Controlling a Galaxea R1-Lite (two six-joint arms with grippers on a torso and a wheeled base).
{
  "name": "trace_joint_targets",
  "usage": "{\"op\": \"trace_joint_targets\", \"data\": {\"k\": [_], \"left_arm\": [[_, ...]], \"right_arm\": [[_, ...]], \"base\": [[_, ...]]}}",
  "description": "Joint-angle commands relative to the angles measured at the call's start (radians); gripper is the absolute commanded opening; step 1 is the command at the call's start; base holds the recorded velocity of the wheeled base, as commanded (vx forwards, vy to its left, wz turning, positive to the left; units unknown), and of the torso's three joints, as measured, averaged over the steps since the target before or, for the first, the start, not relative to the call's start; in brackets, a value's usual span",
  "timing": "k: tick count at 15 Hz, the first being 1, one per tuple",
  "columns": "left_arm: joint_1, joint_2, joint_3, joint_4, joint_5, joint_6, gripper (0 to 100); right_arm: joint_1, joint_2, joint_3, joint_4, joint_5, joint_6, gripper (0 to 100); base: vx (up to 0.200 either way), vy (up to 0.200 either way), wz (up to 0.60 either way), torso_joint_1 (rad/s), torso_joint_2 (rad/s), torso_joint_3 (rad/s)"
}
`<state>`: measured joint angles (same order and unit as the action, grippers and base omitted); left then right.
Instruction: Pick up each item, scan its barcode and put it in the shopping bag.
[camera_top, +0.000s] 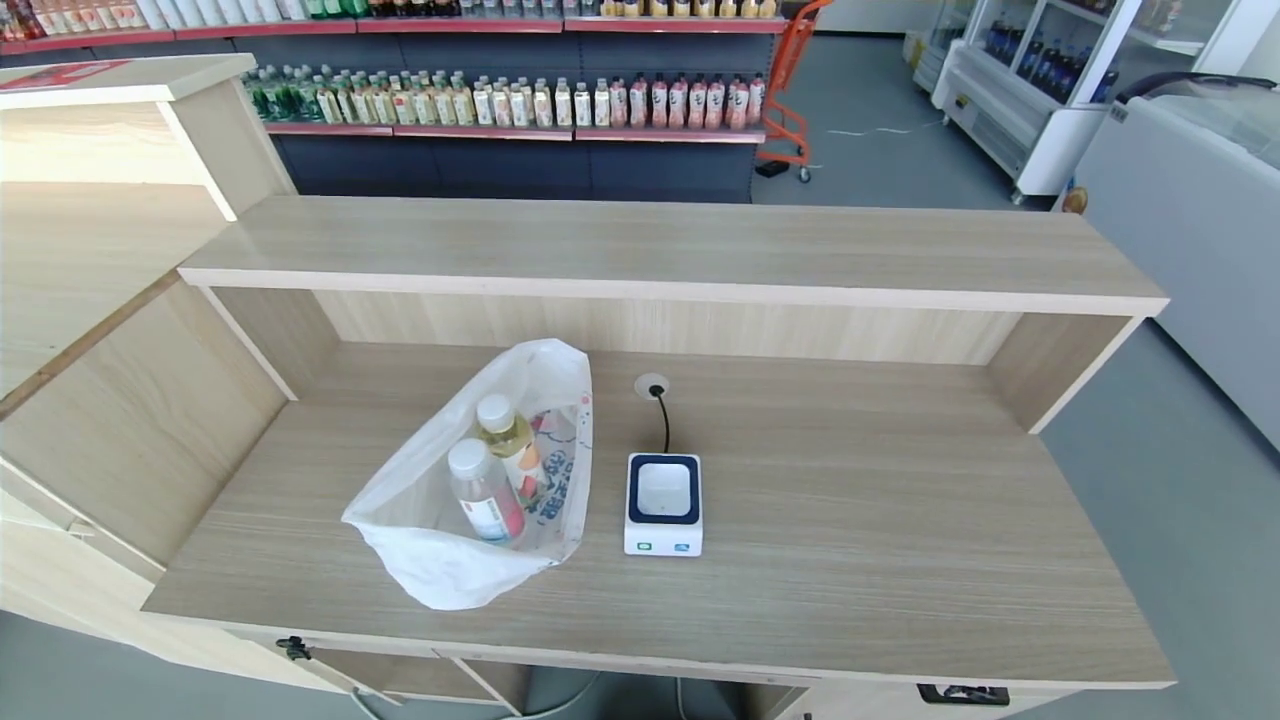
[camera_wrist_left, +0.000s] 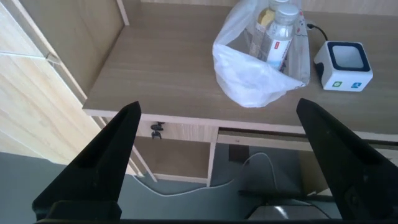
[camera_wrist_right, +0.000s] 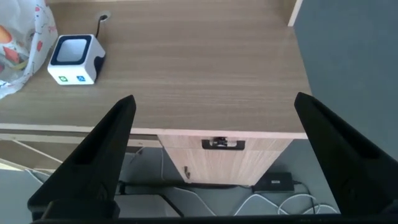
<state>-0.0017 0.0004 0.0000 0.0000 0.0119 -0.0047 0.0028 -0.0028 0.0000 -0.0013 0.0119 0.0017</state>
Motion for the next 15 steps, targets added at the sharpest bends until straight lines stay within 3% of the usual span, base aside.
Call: {"op": "trace_joint_targets", "data": {"k": [1,4,5,15], "left_arm": [[0.000,0.000,0.000,0.000,0.000,-0.001,100],[0.000,0.000,0.000,0.000,0.000,0.000,100],[0.000,0.000,0.000,0.000,0.000,0.000,100],[0.000,0.000,0.000,0.000,0.000,0.000,100]], "right_arm": [[0.000,0.003,0.000,0.000,0.000,0.000,100],[0.000,0.003,0.000,0.000,0.000,-0.002,100],[0.000,0.003,0.000,0.000,0.000,-0.005,0],[0.000,0.003,0.000,0.000,0.000,-0.003,0]], "base": [[0.200,0.000,0.00,-0.012,-0.01,-0.002],[0.000,0.000,0.00,0.000,0.00,0.000],[0.000,0.000,0.00,0.000,0.00,0.000],[0.000,0.000,0.00,0.000,0.00,0.000]]}}
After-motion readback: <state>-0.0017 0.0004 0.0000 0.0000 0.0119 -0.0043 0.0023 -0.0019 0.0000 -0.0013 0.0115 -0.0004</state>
